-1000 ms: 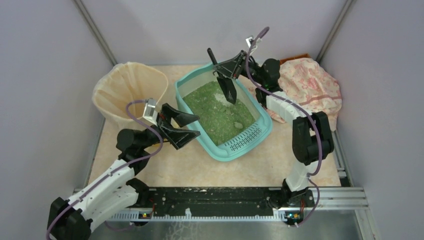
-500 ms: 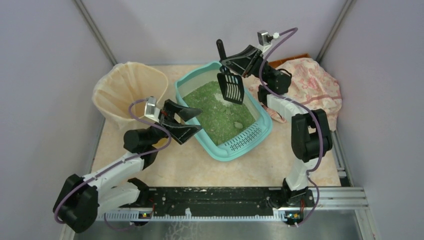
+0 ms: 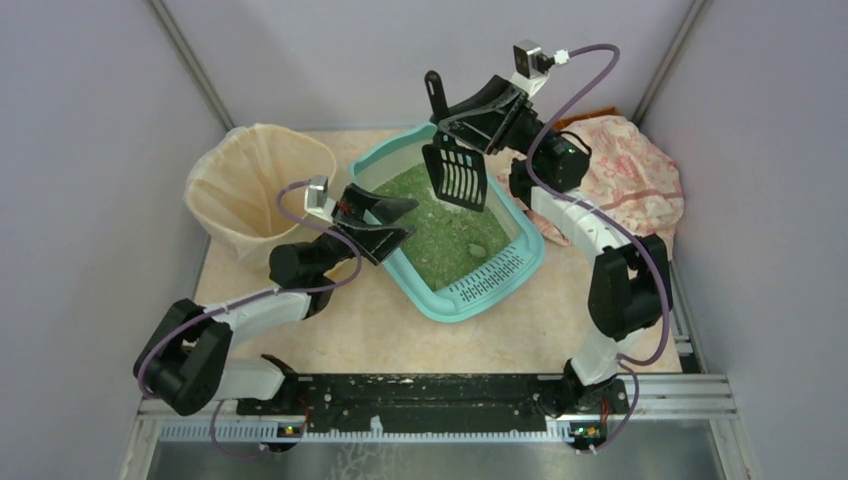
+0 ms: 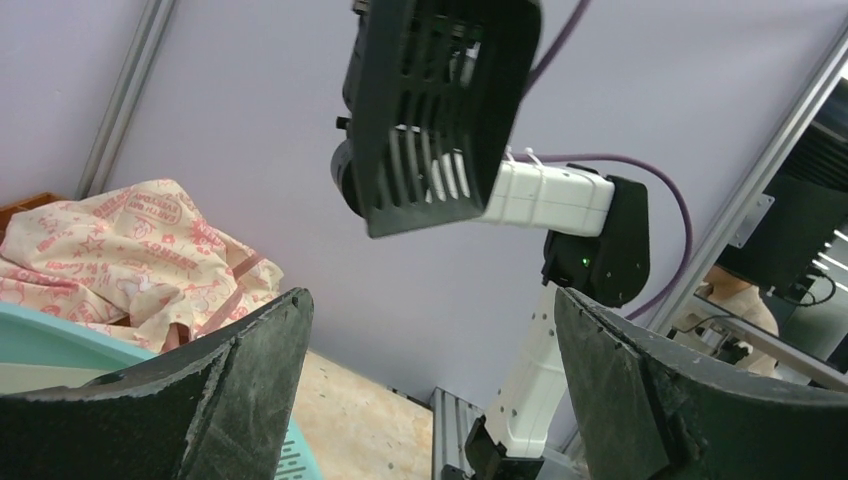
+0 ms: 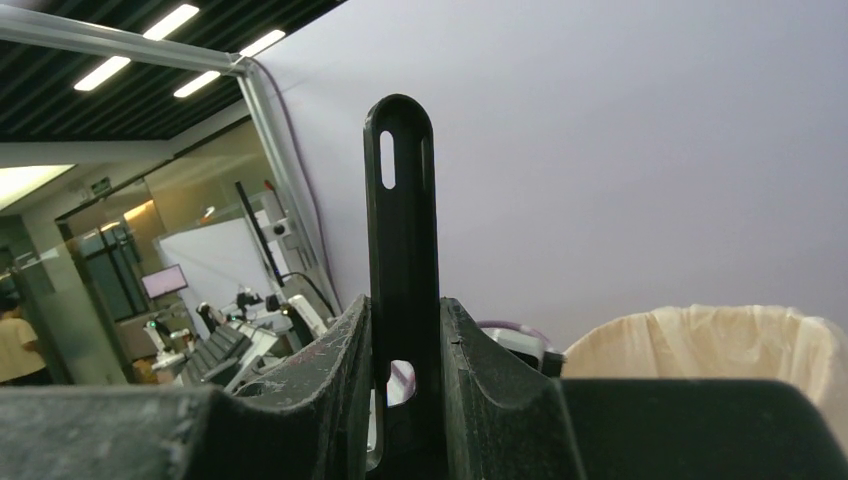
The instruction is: Clean the litter box
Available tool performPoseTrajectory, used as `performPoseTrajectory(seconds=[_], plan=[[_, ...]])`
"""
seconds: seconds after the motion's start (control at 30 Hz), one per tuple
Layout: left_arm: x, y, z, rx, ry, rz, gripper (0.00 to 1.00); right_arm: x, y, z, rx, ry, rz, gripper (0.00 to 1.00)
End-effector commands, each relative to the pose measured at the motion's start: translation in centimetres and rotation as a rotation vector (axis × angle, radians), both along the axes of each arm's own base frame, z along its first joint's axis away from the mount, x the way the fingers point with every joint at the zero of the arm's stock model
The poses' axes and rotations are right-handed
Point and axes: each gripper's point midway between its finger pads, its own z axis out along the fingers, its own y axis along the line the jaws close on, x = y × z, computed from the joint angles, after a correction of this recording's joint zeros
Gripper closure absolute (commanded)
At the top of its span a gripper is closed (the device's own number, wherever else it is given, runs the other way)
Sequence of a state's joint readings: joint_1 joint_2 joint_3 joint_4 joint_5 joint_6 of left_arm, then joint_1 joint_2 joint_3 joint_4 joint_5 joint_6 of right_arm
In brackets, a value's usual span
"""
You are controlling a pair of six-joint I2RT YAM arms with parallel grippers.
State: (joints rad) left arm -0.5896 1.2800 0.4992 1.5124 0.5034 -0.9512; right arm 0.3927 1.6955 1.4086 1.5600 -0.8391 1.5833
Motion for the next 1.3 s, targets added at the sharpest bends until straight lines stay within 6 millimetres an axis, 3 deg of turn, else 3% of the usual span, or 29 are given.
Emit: performPoseTrajectory(seconds=[0.0,0.13,0.37,0.7,0.9,1.03,1.27], plan=[[-1.0,0.6,4.2,-0.148,-0.128,-0.021,0.05,-5.2,-1.4,3.3,0.116,-0.202,0.039,1.0],[-0.2,0.2,4.9,-0.201,-0.114,-0.045,0.05,-5.6,-0.6,3.5,0.12,-0.203,0.06,1.0],[-0.6,-0.7,6.4,-0.232,-0.147,-0.064,0.05,-5.5,0.9,3.3,0.119,-0.191,0.085,1.0],[-2.4,-0.4,8.3,-0.26,-0.183,-0.116,0.06,-4.4,1.8,2.1,0.121,-0.153,0.1,1.0],[-3.3,-0.5,9.1,-0.261,-0.195,-0.172,0.13,-3.7,2.3,1.1,0.112,-0.13,0.109,1.0],[-4.3,-1.9,9.1,-0.225,-0.21,-0.268,0.3,-3.7,2.4,1.0,0.112,-0.132,0.106,1.0],[-4.5,-3.5,8.5,-0.221,-0.157,-0.334,0.96,-3.9,2.4,1.2,0.106,-0.143,0.115,1.0]])
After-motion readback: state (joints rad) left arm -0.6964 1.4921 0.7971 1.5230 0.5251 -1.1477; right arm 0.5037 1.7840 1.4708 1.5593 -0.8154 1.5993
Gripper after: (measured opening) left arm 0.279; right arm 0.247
